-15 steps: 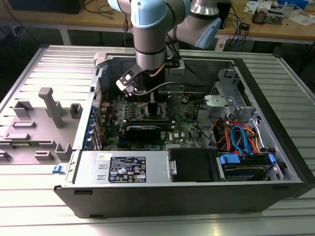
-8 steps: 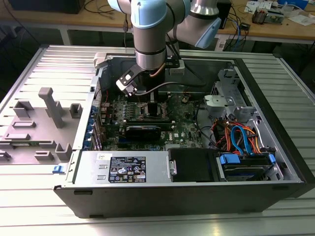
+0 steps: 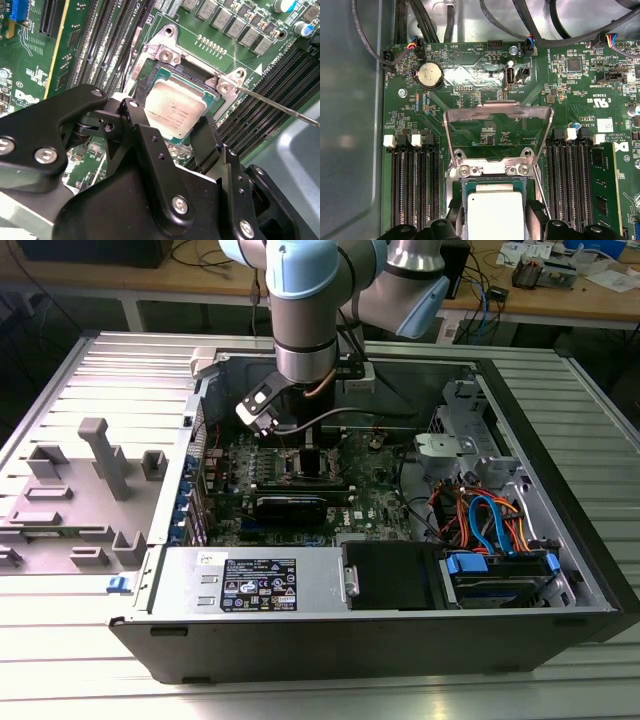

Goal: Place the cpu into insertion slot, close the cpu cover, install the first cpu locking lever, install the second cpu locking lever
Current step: 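Place the cpu into insertion slot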

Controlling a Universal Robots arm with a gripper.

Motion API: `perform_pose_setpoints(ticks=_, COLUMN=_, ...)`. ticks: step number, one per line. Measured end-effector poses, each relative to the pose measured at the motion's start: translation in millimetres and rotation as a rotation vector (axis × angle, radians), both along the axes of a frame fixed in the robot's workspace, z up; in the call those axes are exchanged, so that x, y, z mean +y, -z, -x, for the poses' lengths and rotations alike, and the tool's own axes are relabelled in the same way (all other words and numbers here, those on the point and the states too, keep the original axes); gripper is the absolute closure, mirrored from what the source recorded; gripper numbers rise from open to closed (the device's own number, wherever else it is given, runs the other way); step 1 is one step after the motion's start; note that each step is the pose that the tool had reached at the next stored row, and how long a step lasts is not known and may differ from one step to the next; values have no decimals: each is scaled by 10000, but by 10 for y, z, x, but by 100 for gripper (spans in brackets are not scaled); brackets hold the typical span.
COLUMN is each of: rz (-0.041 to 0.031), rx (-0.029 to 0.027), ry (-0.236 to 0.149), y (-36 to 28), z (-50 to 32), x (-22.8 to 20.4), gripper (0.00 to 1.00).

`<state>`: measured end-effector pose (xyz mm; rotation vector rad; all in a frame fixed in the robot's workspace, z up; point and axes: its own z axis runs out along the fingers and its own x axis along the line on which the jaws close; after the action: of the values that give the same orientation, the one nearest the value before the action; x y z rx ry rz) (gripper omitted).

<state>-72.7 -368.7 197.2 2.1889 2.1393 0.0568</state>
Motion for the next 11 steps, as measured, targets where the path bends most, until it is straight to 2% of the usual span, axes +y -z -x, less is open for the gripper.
perform_pose_setpoints(ticks=11, rz=-15, rx=2, ry=0, y=16, z=0, x=10, gripper=38)
